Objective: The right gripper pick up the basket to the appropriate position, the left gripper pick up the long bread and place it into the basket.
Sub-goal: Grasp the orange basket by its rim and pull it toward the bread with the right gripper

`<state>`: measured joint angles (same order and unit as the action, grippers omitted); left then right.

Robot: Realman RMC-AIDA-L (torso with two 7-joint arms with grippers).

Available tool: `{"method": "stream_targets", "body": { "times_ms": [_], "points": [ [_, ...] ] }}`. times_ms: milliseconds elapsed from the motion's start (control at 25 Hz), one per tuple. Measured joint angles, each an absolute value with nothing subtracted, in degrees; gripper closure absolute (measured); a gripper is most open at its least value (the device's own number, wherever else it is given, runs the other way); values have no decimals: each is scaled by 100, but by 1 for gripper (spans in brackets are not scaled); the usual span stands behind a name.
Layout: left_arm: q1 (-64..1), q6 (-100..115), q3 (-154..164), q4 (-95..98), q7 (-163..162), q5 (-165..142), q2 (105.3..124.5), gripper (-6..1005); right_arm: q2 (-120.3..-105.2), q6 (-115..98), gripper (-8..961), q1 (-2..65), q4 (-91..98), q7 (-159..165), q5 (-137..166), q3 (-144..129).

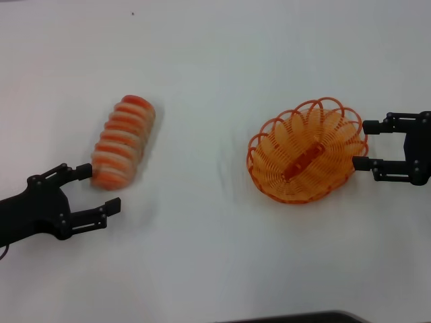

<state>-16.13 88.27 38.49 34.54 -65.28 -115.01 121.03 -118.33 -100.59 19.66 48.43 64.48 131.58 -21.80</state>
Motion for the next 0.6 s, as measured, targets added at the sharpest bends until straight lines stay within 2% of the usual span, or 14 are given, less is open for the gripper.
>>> {"method": "stream_targets", "body": {
  "times_ms": [440, 600],
  "points": [
    [-1626, 8860, 3836, 3454, -6531, -11458, 12097, 65, -11834, -10024, 233, 1963, 4842, 6565, 13128, -2115],
    [-1635, 8860, 3799, 3454, -6531, -11453, 12093, 65, -11760, -10098, 233, 2124, 4964, 7752, 13093, -2118]
  ]
}}
